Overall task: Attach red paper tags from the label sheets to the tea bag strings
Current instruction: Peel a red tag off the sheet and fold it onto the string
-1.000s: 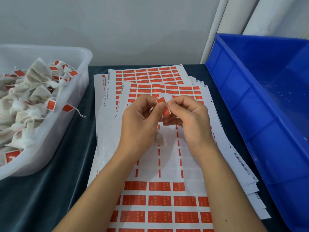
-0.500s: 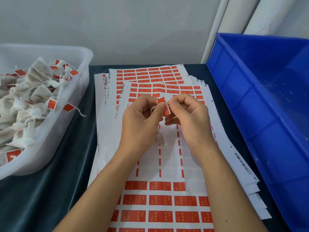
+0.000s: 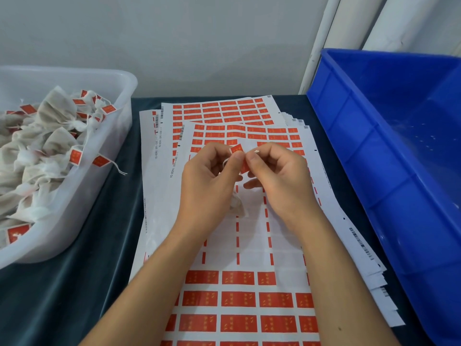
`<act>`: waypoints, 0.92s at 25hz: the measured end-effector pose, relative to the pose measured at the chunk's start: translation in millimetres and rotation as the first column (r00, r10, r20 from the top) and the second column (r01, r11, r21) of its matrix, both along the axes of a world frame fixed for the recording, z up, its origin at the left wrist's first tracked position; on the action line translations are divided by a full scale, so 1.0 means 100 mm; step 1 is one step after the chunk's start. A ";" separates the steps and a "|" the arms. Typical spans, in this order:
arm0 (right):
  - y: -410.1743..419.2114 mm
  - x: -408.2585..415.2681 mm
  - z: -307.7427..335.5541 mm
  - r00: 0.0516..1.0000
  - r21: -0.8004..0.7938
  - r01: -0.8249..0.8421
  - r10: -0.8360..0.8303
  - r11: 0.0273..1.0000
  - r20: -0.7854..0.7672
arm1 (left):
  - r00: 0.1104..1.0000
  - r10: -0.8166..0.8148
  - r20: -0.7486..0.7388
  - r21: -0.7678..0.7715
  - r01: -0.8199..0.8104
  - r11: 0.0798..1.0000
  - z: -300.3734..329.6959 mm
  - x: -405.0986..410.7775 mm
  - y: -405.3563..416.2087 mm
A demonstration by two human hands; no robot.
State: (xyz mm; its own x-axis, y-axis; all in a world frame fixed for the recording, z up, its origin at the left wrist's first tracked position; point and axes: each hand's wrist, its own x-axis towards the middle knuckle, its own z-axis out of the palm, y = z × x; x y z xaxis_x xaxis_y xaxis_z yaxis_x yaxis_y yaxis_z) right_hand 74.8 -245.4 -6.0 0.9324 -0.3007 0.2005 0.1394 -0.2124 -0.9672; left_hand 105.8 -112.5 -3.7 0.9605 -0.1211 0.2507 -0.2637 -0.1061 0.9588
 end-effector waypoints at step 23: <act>-0.01 -0.01 0.03 0.992 0.104 0.126 -0.126 0.987 -0.011 | 0.993 -0.041 0.114 0.102 0.030 0.994 0.04 -0.10 0.00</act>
